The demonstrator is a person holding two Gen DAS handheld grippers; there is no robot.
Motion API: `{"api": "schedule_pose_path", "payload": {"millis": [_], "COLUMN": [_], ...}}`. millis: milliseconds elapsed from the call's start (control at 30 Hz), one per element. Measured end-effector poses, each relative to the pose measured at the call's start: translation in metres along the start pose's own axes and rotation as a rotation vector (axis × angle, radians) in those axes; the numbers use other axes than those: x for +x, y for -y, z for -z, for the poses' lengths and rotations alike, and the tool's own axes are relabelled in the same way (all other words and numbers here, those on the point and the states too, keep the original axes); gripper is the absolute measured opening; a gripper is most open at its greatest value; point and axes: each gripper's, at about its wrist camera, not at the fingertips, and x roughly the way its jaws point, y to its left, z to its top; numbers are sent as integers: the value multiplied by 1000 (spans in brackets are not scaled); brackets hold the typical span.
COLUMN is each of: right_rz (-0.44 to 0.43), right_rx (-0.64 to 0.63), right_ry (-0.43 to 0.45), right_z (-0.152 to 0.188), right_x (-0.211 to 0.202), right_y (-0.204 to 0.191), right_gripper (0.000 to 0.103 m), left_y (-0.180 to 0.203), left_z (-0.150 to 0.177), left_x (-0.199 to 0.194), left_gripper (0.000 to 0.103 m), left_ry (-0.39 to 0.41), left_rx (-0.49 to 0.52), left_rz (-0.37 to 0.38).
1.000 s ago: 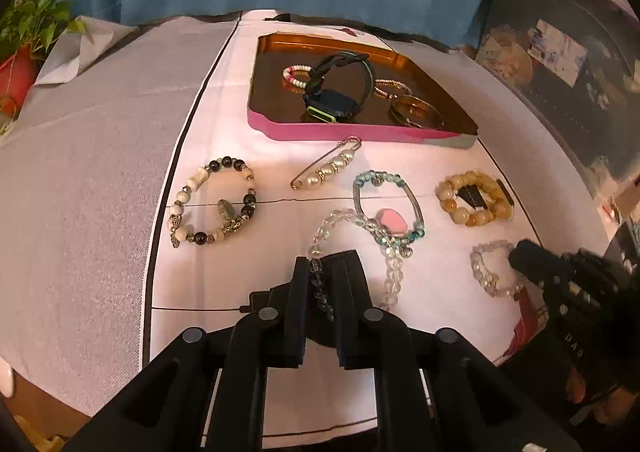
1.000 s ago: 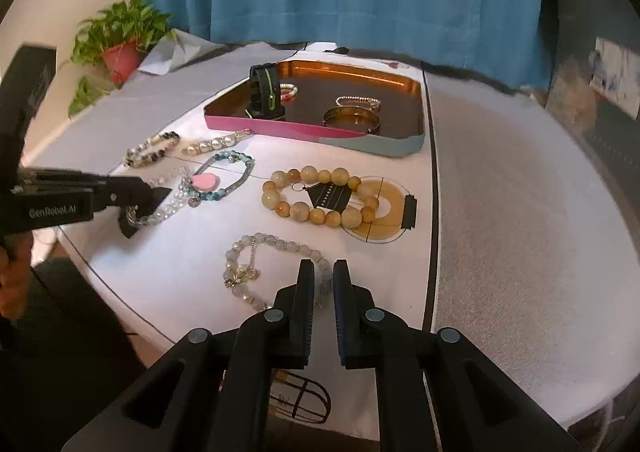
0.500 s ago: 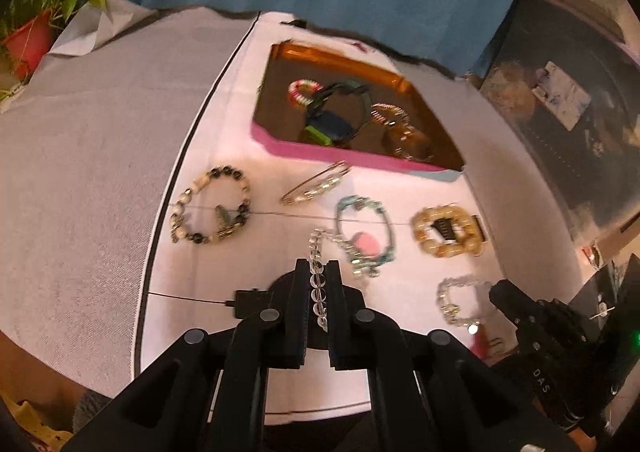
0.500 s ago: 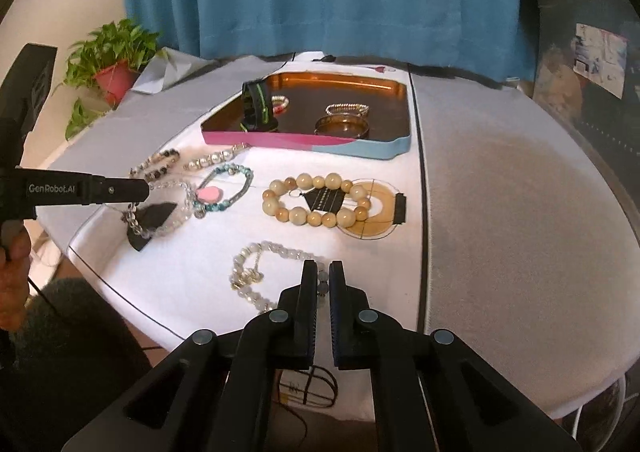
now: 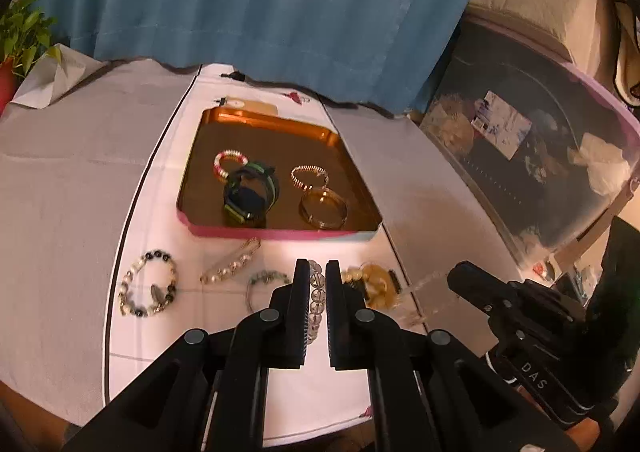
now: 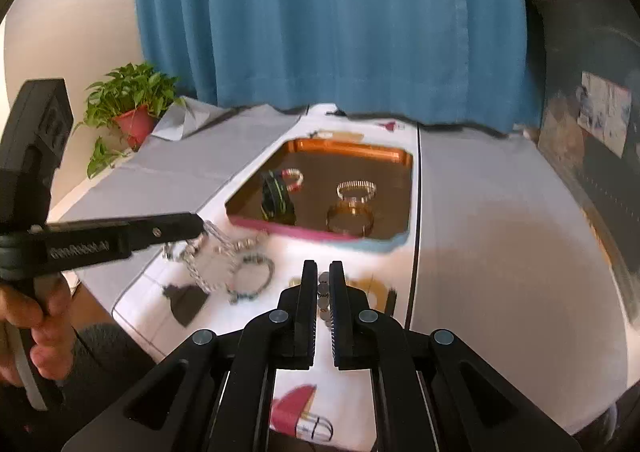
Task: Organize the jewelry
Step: 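Carry the crystal bracelet to the tray with left tool while right tool carries the pearl bracelet, then open both tools to drop the bracelets into the tray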
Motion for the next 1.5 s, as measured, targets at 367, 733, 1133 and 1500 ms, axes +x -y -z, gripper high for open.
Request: {"api": "schedule_pose_path", "payload": {"millis": [367, 733, 1133, 1500], "right_rz": [-57, -125, -123, -158], "right_rx": [-18, -16, -14, 47], "right_ry": [40, 76, 56, -45], "right_z": [-45, -106, -131, -108], "right_x": [12, 38, 80, 136], "right_y": [-12, -15, -6, 4], "right_gripper": [6, 6, 6, 6], "left_y": [-11, -28, -68, -98], "left_z": [-36, -84, -95, -72], "left_x": [-2, 8, 50, 109], "left_gripper": [5, 5, 5, 5], "left_ry": [53, 100, 74, -47], "left_rx": [-1, 23, -1, -47], "left_rz": [5, -23, -55, -85]}}
